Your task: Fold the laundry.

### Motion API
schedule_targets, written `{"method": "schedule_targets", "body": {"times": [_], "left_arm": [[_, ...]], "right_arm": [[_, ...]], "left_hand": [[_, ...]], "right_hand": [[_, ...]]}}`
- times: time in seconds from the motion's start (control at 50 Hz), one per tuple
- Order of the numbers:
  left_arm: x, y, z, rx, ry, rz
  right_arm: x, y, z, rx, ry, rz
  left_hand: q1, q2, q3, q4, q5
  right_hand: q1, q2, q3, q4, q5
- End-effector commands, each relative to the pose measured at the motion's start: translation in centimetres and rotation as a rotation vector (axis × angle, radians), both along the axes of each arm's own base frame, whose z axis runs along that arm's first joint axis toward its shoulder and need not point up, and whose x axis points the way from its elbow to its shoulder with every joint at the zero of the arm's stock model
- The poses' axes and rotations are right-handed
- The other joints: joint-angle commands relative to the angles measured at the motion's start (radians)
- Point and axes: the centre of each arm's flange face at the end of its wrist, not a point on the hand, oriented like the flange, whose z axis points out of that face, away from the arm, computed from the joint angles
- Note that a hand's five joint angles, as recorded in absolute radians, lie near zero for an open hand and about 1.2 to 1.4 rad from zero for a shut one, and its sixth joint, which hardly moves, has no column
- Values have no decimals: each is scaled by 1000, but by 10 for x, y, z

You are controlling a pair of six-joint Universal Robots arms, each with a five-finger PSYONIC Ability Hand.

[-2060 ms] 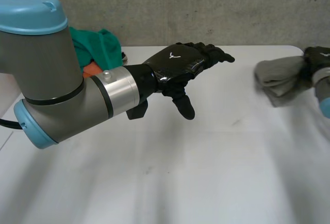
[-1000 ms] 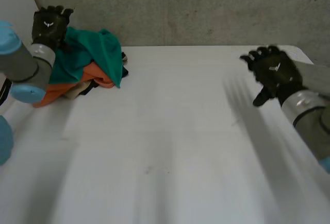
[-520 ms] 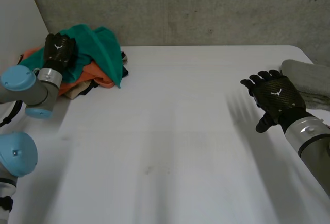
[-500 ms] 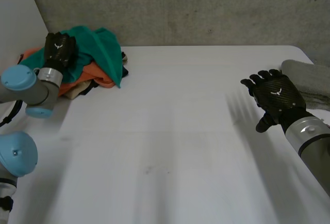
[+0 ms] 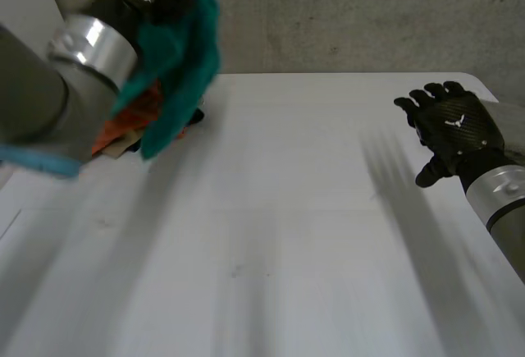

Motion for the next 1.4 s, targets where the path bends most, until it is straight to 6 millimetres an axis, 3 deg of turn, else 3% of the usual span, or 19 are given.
{"method": "schedule_targets", "body": {"times": [0.02, 0.12, 0.16, 0.18, 0.22, 0.26, 0.34, 0.44, 0.52, 0.6, 0.7, 0.86, 0.98, 1.06, 1.12, 1.16, 1.28, 1.3, 1.4], "left_arm": [[-33, 82, -88, 231, -154, -208], [-43, 126, -148, 405, -272, -292], [-43, 135, -156, 438, -304, -303], [-42, 141, -159, 451, -334, -308], [-40, 143, -157, 445, -357, -303], [-38, 141, -145, 396, -369, -272], [-19, 121, -115, 296, -349, -128], [11, 84, -91, 246, -311, 40], [36, 58, -91, 263, -310, 140], [63, 38, -108, 321, -337, 233], [97, 13, -150, 375, -509, 308], [106, -7, -199, 360, -716, 202], [98, -26, -216, 350, -746, 188], [87, -31, -221, 338, -745, 158], [79, -30, -228, 337, -748, 132], [73, -30, -226, 318, -745, 120], [61, -25, -201, 275, -695, 113], [59, -22, -175, 241, -642, 121], [63, -7, -104, 178, -447, 143]], "right_arm": [[-6, -5, 5, -12, -7, -22], [-8, -7, 4, -10, -4, -25], [-11, -9, 4, -7, -3, -34], [-11, -9, 5, -7, -3, -36], [-12, -10, 5, -7, -3, -39], [-11, -11, 3, 7, -3, -34], [-7, -13, 3, 49, 3, -25], [4, -14, 5, 139, 15, 11], [36, 0, 5, 290, 40, 108], [47, 12, -16, 493, 102, 156], [57, 31, -37, 610, 151, 202], [62, 53, -61, 636, 175, 230], [61, 55, -73, 597, 166, 228], [60, 54, -78, 565, 156, 223], [60, 50, -79, 530, 149, 209], [58, 48, -77, 514, 147, 196], [52, 41, -46, 404, 137, 131], [52, 41, -39, 380, 136, 127], [49, 47, 20, 184, 157, 133]], "left_hand": [[241, 199, 207, 196, 239], [241, 199, 207, 196, 239], [241, 199, 207, 196, 239], [-41, -83, -75, -86, -42], [-508, -550, -542, -553, -510], [-759, -801, -792, -804, -760], [-898, -940, -931, -943, -899], [-898, -940, -932, -943, -899], [-895, -937, -929, -940, -896], [-869, -910, -902, -914, -870], [-839, -881, -873, -884, -841], [-848, -890, -882, -893, -849], [-793, -834, -826, -837, -794], [-494, -535, -527, -539, -495], [-48, -90, -81, -93, -49], [239, 198, 206, 194, 238], [241, 199, 207, 196, 239], [241, 199, 207, 196, 239], [241, 199, 207, 196, 239]], "right_hand": [[-48, -40, -38, -41, -48], [-48, -40, -38, -41, -48], [-48, -40, -38, -41, -48], [-48, -40, -38, -41, -48], [-48, -40, -38, -41, -48], [-48, -40, -38, -41, -48], [-48, -40, -38, -41, -48], [-48, -40, -38, -41, -48], [-48, -40, -38, -41, -48], [-48, -40, -38, -41, -48], [50, 59, 60, 58, 50], [112, 120, 122, 119, 111], [583, 592, 593, 590, 583], [1173, 1181, 1183, 1180, 1172], [1174, 1182, 1184, 1181, 1173], [1174, 1182, 1184, 1181, 1173], [1174, 1182, 1184, 1181, 1173], [1174, 1182, 1184, 1181, 1173], [1174, 1182, 1184, 1181, 1173]]}}
